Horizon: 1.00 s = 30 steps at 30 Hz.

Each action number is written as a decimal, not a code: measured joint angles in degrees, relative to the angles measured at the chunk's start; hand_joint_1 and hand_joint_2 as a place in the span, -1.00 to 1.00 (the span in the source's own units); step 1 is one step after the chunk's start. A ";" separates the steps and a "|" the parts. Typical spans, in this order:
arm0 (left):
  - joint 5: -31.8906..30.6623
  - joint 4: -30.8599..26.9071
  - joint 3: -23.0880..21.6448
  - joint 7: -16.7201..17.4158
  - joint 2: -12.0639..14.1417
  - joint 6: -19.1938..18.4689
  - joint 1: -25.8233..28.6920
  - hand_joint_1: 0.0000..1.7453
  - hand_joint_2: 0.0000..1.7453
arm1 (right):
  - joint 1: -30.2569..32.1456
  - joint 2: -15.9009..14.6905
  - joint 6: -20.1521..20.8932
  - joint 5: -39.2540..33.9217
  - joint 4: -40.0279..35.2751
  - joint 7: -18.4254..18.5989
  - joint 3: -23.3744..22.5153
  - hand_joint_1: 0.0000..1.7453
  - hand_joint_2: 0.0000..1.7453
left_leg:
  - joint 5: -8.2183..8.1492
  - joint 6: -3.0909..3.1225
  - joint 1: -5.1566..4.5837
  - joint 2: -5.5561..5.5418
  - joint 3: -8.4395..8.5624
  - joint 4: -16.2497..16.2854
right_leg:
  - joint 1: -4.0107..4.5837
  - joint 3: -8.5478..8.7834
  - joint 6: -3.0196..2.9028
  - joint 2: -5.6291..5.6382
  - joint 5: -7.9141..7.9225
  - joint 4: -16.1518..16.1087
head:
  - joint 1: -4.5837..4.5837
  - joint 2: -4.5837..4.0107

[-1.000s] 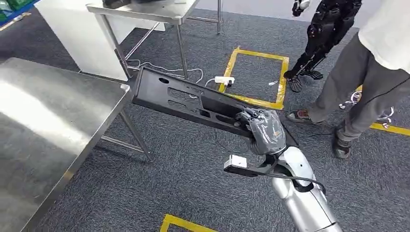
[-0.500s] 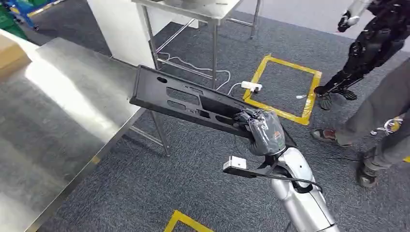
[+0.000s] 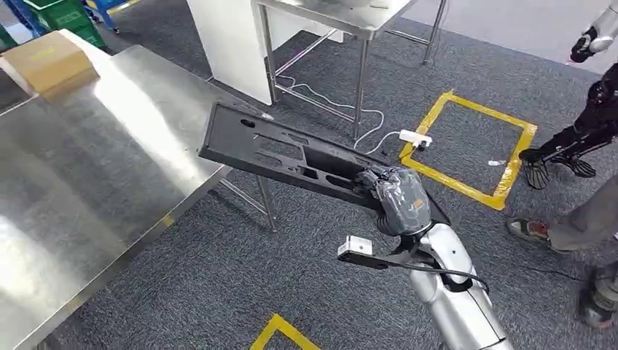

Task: Take the parts from the cabinet and place them on the table.

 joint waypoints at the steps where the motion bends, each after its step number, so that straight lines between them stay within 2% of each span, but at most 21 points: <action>1: -0.28 0.00 0.00 0.00 -0.04 -0.02 0.01 -1.00 1.00 | 0.12 0.00 0.00 -0.07 0.02 0.13 -0.18 0.94 1.00 | -0.11 0.04 0.01 0.10 -1.59 2.39 | 0.16 0.02 -0.19 -0.91 -0.13 0.01 | 0.07 0.00; 4: -0.48 0.00 0.02 0.02 -0.04 -0.09 0.20 -1.00 1.00 | 0.00 0.00 0.06 -0.18 0.09 0.24 -0.48 0.94 1.00 | 3.28 0.53 -0.01 0.19 0.24 -1.96 | 0.42 0.25 -0.42 -2.14 -0.32 -0.01 | 0.02 0.00; 5: -0.52 0.00 0.02 0.02 -0.02 -0.09 0.18 -1.00 1.00 | -0.32 0.02 0.13 -0.22 0.24 0.24 -0.79 0.94 1.00 | 6.10 1.13 -0.22 0.77 3.17 -7.66 | 0.57 0.48 -0.39 -2.92 -0.53 -0.03 | 0.04 0.00; 6: -0.59 0.00 0.02 0.00 -0.02 -0.09 0.07 -1.00 1.00 | -0.77 0.02 0.37 -0.33 0.46 0.24 -1.03 0.94 1.00 | 7.94 1.93 -0.71 3.06 5.85 -12.47 | 0.62 0.69 -0.44 -3.42 -0.60 -0.08 | 0.02 0.00; 7: -0.68 -0.02 0.02 0.00 0.02 -0.09 -0.24 -1.00 1.00 | -1.40 0.02 0.63 -0.53 0.90 0.22 -1.29 0.94 1.00 | 7.26 2.13 -1.47 5.35 6.69 -14.42 | 0.97 0.77 -0.21 -3.95 -0.80 -0.03 | 0.15 0.00; 11: -0.83 -0.02 0.02 -0.07 -0.02 -0.17 -0.57 -1.00 1.00 | -3.10 0.09 1.36 -0.98 2.97 0.15 -1.70 0.94 1.00 | 7.30 2.48 -1.79 3.33 6.34 -14.64 | 0.96 0.95 0.42 -5.71 -1.08 -0.35 | 0.09 0.00; 12: -0.85 -0.02 0.02 -0.07 -0.02 -0.17 -0.56 -1.00 1.00 | -3.50 0.26 1.35 -1.12 3.54 -0.02 -1.73 0.94 1.00 | 7.57 2.87 -1.82 2.46 6.59 -15.24 | 1.21 1.39 0.62 -6.48 -1.14 -0.59 | 0.02 0.00; 13: -0.83 0.00 0.00 -0.07 -0.19 -0.20 -0.46 -1.00 1.00 | -3.92 0.35 1.29 -1.29 4.10 -0.13 -1.88 0.94 1.00 | 8.44 3.08 -0.72 1.71 7.67 -16.36 | 1.38 0.82 0.94 -5.41 -1.51 0.00 | 0.11 0.00; 14: -0.85 -0.02 0.02 -0.09 -0.22 -0.13 -0.53 -1.00 1.00 | -4.45 0.37 1.23 -1.53 5.02 -0.46 -2.10 0.94 1.00 | 8.61 3.32 -0.88 1.13 7.93 -16.73 | 1.09 0.40 0.93 -2.07 -2.29 1.87 | 0.31 -0.02; 15: -0.85 -0.02 0.04 -0.09 -0.17 -0.11 -0.68 -1.00 1.00 | -4.84 0.42 1.20 -1.71 5.58 -0.72 -2.30 0.94 1.00 | 8.77 3.55 -0.82 0.60 7.92 -16.69 | 0.88 -1.42 0.68 -0.14 -3.84 5.48 | 0.24 0.00; 17: -0.92 -0.02 0.02 -0.11 -0.31 -0.11 -1.02 -1.00 1.00 | -4.92 0.26 1.18 -1.79 6.82 -0.83 -2.69 0.94 1.00 | 8.73 3.55 -0.72 -1.42 7.94 -16.68 | 0.55 -6.37 0.61 1.12 -7.03 14.59 | 0.39 0.00; 18: -0.92 -0.02 0.02 -0.13 -0.44 -0.11 -0.98 -1.00 1.00 | -4.87 0.26 1.18 -1.79 7.45 -0.83 -2.73 0.94 1.00 | 8.72 3.53 -0.69 -2.44 7.94 -16.66 | 0.51 -8.13 1.01 1.21 -7.35 17.24 | 0.39 0.00; 19: -0.92 -0.02 0.02 -0.11 -0.48 -0.11 -0.92 -1.00 1.00 | -4.87 0.24 1.18 -1.79 7.78 -0.83 -2.75 0.94 1.00 | 8.69 3.48 -0.66 -3.36 7.97 -16.63 | 0.40 -8.34 1.44 1.23 -6.59 16.66 | 0.37 0.00; 21: -0.92 0.00 0.04 -0.11 -0.52 -0.11 -0.68 -1.00 1.00 | -5.02 0.24 1.18 -1.79 8.20 -0.85 -2.86 0.94 1.00 | 8.44 3.08 -0.31 -5.09 8.08 -16.24 | -0.02 -5.19 2.83 1.72 -2.22 8.54 | 0.35 0.00; 22: -0.92 0.00 0.04 -0.11 -0.52 -0.11 -0.68 -1.00 1.00 | -5.10 0.24 1.18 -1.79 8.35 -0.85 -2.97 0.94 1.00 | 8.16 2.66 -0.10 -5.90 8.06 -15.82 | -0.47 -2.78 3.56 2.93 0.18 3.04 | 0.37 0.00; 23: -0.92 0.00 0.04 -0.11 -0.48 -0.11 -0.68 -1.00 1.00 | -5.21 0.24 1.18 -1.79 8.59 -0.87 -3.04 0.94 1.00 | 7.78 2.08 -0.21 -6.58 7.65 -15.27 | -0.82 -1.71 3.76 5.16 0.86 0.39 | 0.63 0.00; 25: -0.92 0.00 0.04 -0.11 -0.48 -0.11 -0.67 -1.00 1.00 | -5.34 0.43 1.18 -1.79 8.94 -0.90 -3.00 0.94 1.00 | 7.56 1.51 -0.35 -7.39 7.14 -14.91 | -0.31 -1.26 2.09 3.82 0.94 0.19 | 0.46 0.00; 27: -0.92 0.00 0.04 -0.11 -0.44 -0.11 -0.28 -1.00 1.00 | -5.43 0.70 1.18 -1.79 9.11 -0.90 -2.97 0.94 1.00 | 7.63 1.25 -0.08 -8.21 6.86 -15.03 | -0.11 -1.17 1.37 2.90 0.98 0.15 | 0.46 0.00; 28: -0.92 0.00 0.07 -0.11 -0.19 -0.09 -0.21 -1.00 1.00 | -5.55 0.83 1.18 -1.79 9.16 -0.90 -2.99 0.94 1.00 | 7.34 1.13 0.14 -8.09 6.84 -14.68 | -0.74 -1.01 0.96 2.28 1.05 -0.04 | 0.52 0.00; 29: -0.92 0.02 0.07 -0.11 -0.42 -0.09 -0.13 -1.00 1.00 | -5.70 0.90 1.18 -1.81 9.20 -0.90 -3.02 0.94 1.00 | 6.32 0.73 -0.30 -4.61 6.26 -13.08 | -0.54 -0.83 0.46 1.97 0.92 -0.08 | 0.30 0.00; 30: -0.92 0.00 0.07 -0.11 -0.41 -0.09 -0.24 -1.00 1.00 | -5.70 0.98 1.18 -1.81 9.20 -0.90 -3.02 0.94 1.00 | 4.51 0.35 -0.22 -2.26 4.67 -9.91 | -0.37 -0.70 0.05 1.45 0.83 -0.07 | -0.48 0.00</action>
